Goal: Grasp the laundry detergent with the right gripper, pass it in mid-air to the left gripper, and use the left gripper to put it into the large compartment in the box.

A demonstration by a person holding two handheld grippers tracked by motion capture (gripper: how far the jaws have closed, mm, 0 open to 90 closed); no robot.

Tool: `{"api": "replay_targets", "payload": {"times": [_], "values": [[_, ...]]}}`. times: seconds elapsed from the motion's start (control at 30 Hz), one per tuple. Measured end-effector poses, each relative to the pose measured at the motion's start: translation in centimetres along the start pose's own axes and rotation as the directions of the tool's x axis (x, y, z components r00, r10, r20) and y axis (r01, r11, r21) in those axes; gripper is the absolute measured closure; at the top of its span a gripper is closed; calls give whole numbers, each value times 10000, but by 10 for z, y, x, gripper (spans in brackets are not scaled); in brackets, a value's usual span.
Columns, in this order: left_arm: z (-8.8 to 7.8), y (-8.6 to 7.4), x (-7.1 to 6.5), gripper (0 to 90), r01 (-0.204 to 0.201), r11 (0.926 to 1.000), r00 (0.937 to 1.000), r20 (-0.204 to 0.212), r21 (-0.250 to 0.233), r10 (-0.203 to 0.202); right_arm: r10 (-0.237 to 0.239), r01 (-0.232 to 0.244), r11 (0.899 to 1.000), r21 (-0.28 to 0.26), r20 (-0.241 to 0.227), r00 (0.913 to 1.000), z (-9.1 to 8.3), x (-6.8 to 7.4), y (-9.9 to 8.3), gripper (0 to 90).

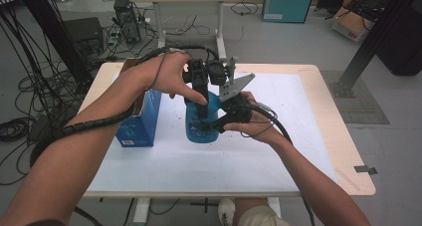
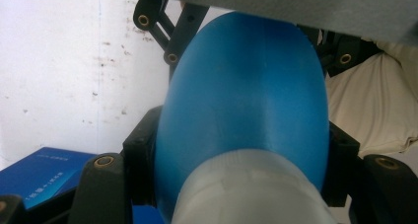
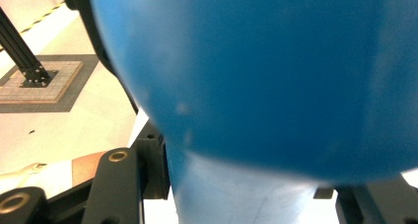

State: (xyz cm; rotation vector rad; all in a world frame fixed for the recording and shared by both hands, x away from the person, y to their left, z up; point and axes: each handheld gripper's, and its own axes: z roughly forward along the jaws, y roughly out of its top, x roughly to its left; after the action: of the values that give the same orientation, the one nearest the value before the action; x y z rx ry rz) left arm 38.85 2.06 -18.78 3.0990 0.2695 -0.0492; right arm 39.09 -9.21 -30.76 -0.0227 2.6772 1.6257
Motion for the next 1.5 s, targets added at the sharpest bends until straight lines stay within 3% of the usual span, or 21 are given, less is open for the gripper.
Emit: {"api": "replay_targets", "payload": {"times": [0.07, 0.13, 0.2, 0.3, 0.33, 0.4, 0.53, 0.6, 0.63, 0.67, 0.9, 0.97, 1.03, 1.07, 1.17, 1.2, 1.5], "values": [[0, 0, 0, 365, 34, 10000, 10000, 37, 0, -34, 6, -6, 10000, 7, -8, 10000, 0, 0, 0, 430], [0, 1, 2, 365, -260, 9995, 9996, -53, 176, 261, -14, 14, 10000, 28, -12, 10000, 0, 0, 0, 429], [1, 2, 1, 366, 57, 10000, 10000, 68, 76, -58, 24, -24, 10000, 49, -19, 10000, 0, 0, -1, 429], [1, 3, 3, 366, -265, 9995, 9996, 64, 189, 264, -5, 6, 10000, 56, -50, 10000, 0, -1, -2, 429], [2, 3, 2, 366, -30, 9999, 9997, 224, 98, 28, 2, -1, 10000, 51, -55, 10000, 0, -1, -2, 428], [3, 3, 2, 366, -19, 10000, 10000, 78, 94, 18, 16, -15, 10000, 98, -16, 10000, -1, -2, -2, 427], [3, 3, 3, 367, 6, 9999, 9999, 165, 116, -8, 142, -142, 9997, 175, -40, 9999, 0, -1, -3, 427], [3, 4, 5, 366, -233, 9994, 9995, 220, 246, 228, 152, -151, 9997, 185, -48, 9999, 0, -1, -3, 427], [4, 3, 3, 366, 33, 9998, 9998, 174, 198, -37, 178, -177, 9996, 199, -52, 9998, 0, -1, -3, 426], [4, 3, 4, 367, -164, 9995, 9997, 163, 267, 160, 193, -192, 9996, 227, -55, 9998, 0, -1, -3, 426], [4, 3, 4, 367, -110, 9996, 9998, 190, 252, 105, 75, -73, 9998, 158, -91, 9999, 0, -2, -3, 425], [4, 3, 3, 367, 85, 9998, 9999, 140, 156, -87, 96, -94, 9998, 155, -99, 9999, 0, -2, -3, 425], [4, 4, 3, 367, -17, 9998, 9998, 192, 192, 13, 84, -82, 9999, 141, -102, 9999, 0, -2, -3, 425], [3, 4, 5, 367, -377, 9987, 9992, 148, 333, 372, 186, -184, 9996, 192, -89, 9998, 0, -1, -3, 424], [4, 4, 4, 367, -232, 9993, 9997, 67, 296, 230, 72, -71, 9999, 126, -83, 9999, 0, -2, -3, 424], [4, 5, 2, 367, 15, 9998, 9999, 168, 207, -18, 61, -60, 9999, 124, -80, 9999, 0, -2, -3, 424], [4, 5, 4, 367, -135, 9996, 9998, 141, 240, 132, 179, -178, 9996, 231, -36, 9998, -1, -1, -3, 423]]}}
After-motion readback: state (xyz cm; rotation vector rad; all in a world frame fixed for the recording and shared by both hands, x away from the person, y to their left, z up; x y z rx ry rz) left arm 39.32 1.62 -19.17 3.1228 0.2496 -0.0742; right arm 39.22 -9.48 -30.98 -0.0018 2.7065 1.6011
